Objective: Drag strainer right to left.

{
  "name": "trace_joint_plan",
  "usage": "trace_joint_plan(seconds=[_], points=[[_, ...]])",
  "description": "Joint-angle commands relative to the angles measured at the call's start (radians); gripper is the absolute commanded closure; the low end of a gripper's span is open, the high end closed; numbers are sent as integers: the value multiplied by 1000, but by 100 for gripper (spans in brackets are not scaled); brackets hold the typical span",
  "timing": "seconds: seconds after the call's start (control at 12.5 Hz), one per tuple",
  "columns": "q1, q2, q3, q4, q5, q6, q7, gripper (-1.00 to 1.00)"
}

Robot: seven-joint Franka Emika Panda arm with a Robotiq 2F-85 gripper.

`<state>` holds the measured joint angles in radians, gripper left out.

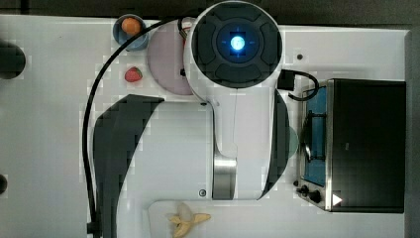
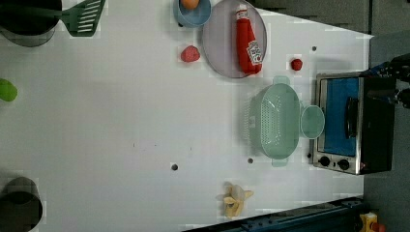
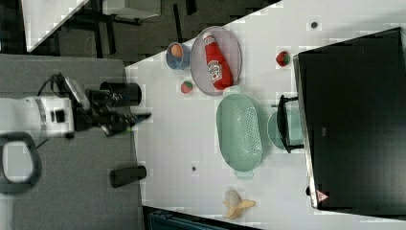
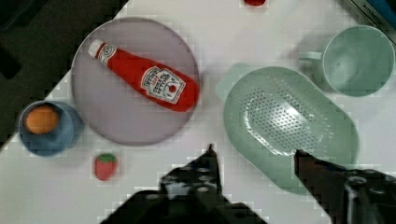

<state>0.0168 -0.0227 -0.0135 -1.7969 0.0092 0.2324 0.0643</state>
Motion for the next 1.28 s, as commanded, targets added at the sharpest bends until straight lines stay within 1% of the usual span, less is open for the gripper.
trace_joint_plan(seconds=[0.08, 0.16, 0.24, 0.4, 0.56, 0.88, 1.04, 1.12, 1.28], points=[[-30, -490, -49, -349, -70, -181, 19, -59], [-30, -489, -49, -353, -70, -180, 19, -82], [-30, -486, -49, -363, -69, -176, 20, -99], [-29, -470, -46, -407, -69, -146, 27, -100], [-28, -441, -44, -473, -69, -67, 58, -100], [-27, -339, -42, -638, -69, 229, 130, -100], [-27, -258, -37, -711, -69, 388, 269, -100], [-26, -207, -28, -727, -69, 458, 354, -100], [-23, -88, -5, -709, -69, 565, 472, -100]])
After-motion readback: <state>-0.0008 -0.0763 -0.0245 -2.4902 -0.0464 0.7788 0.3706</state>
